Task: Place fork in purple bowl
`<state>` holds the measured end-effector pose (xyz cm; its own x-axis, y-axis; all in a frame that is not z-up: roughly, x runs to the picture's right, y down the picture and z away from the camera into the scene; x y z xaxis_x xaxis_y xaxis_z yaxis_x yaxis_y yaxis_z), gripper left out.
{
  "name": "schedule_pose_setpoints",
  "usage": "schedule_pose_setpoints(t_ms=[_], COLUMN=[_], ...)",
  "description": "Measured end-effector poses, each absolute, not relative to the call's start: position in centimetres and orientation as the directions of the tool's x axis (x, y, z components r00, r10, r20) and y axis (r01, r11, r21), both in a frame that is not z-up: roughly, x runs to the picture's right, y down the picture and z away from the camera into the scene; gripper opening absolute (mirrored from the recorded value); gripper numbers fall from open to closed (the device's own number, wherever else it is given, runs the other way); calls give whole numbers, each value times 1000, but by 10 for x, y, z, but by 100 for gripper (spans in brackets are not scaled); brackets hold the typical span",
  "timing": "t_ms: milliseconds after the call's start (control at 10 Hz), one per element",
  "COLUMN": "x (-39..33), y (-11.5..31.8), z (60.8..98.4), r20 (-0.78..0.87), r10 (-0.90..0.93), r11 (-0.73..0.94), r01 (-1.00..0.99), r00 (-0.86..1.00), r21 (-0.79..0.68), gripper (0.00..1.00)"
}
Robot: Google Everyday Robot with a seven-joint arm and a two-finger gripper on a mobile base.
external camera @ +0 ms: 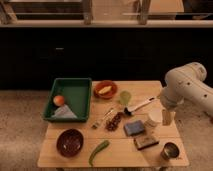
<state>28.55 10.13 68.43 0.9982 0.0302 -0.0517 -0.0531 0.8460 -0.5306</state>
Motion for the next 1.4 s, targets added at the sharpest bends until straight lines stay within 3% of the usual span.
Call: schedule_pose_setpoints(t_ms=[1400], x=[214], y=[105], z=[705], r20=[16], r10=[-224], r11=[821], r01=[197], r00=[975], r21=[-535], gripper=[80])
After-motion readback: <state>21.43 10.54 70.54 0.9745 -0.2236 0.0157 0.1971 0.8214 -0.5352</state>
